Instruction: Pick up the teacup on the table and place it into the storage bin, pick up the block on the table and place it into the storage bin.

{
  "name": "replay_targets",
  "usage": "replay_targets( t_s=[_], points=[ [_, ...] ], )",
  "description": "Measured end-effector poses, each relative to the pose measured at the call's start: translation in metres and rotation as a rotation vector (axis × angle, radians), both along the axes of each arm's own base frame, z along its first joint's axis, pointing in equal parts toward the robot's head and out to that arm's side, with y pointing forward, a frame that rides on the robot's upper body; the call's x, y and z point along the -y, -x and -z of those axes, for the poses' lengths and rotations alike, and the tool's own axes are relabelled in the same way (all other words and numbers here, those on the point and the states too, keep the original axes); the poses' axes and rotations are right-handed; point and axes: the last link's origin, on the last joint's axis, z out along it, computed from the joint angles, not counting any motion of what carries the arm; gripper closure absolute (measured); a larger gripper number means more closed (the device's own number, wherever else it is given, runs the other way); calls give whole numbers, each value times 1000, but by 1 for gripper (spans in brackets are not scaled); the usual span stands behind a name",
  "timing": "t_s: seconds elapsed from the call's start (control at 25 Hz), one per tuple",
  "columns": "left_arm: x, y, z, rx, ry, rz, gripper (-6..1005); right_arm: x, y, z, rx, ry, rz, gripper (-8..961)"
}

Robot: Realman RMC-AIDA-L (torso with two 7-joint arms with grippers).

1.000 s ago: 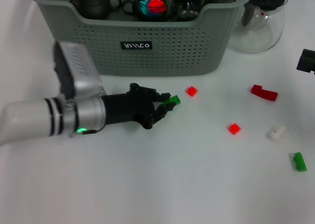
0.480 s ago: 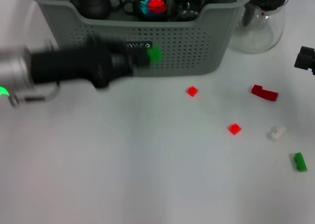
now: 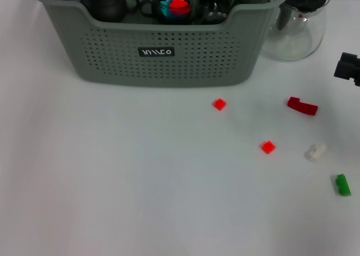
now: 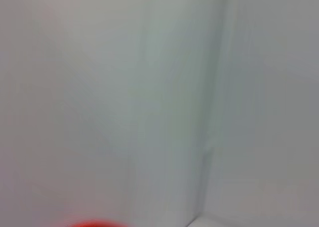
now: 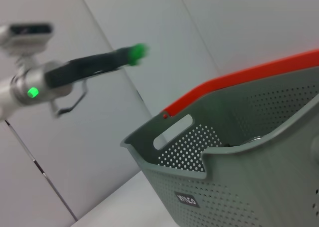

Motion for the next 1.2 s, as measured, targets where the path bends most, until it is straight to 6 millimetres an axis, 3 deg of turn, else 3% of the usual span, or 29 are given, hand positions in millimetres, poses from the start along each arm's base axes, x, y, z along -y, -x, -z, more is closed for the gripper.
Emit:
replay_targets(
  t_s=[0.12, 0.28, 0.56, 0.72, 0.88, 1.0, 1.2],
  points=[
    [-33, -16, 20, -156, -4, -123, 815, 0, 1, 1, -2, 0, -3, 435],
    [-56, -21, 49, -325, -14, -238, 814, 0, 1, 1, -2, 0, -4, 435],
    [-62, -19, 82, -511, -108, -314, 814, -1, -1, 2, 3, -7, 6, 435],
    [-58, -26, 77, -454, -127, -301, 681, -3, -2, 2, 7, -13, 15, 435],
    [-37, -31, 52, -272, -156, -228, 517, -3, -2, 2, 8, -13, 16, 435],
    [5, -26, 26, -55, -176, -53, 371, -2, -3, 2, 9, -14, 20, 436],
    [73, 4, -5, 216, -122, 222, 300, -2, -4, 2, 11, -16, 24, 436]
  ],
)
